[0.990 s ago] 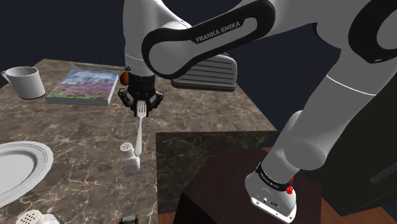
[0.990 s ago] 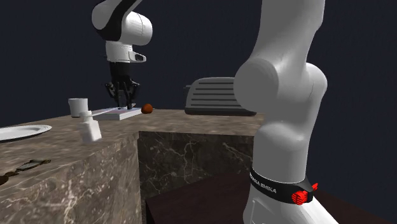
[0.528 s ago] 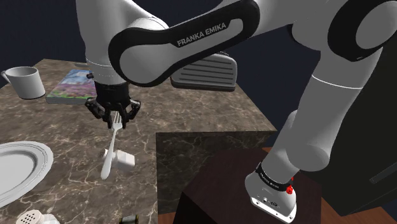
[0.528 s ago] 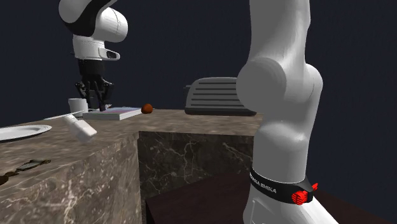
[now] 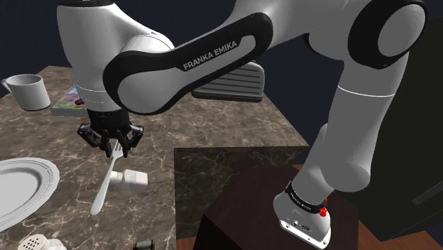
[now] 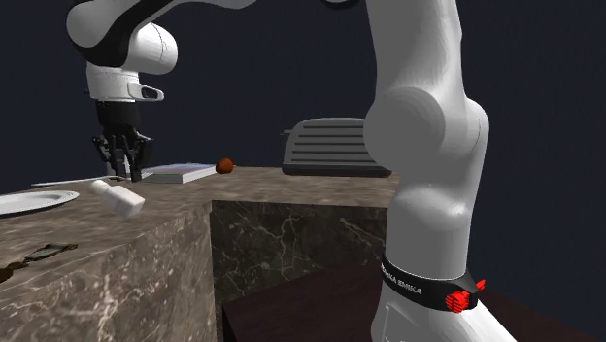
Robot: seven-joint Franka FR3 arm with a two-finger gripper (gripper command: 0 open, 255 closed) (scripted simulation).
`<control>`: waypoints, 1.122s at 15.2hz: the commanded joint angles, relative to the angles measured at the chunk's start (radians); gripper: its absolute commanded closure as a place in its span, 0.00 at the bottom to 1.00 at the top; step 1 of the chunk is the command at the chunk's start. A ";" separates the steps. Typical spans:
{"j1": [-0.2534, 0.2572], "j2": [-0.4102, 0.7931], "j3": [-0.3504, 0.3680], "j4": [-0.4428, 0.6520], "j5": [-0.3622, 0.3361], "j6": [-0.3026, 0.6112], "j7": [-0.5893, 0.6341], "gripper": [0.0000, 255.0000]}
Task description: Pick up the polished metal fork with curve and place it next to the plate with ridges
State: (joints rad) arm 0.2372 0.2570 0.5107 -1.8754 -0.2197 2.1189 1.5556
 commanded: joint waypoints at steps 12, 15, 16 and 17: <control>0.013 0.066 -0.018 -0.055 -0.050 0.109 0.038 1.00; 0.013 0.066 -0.018 -0.055 -0.050 0.109 0.038 1.00; 0.013 0.066 -0.018 -0.055 -0.050 0.109 0.038 1.00; 0.013 0.066 -0.018 -0.055 -0.050 0.109 0.038 1.00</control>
State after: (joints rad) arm 0.2504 0.3225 0.4924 -1.9299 -0.2699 2.2276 1.5936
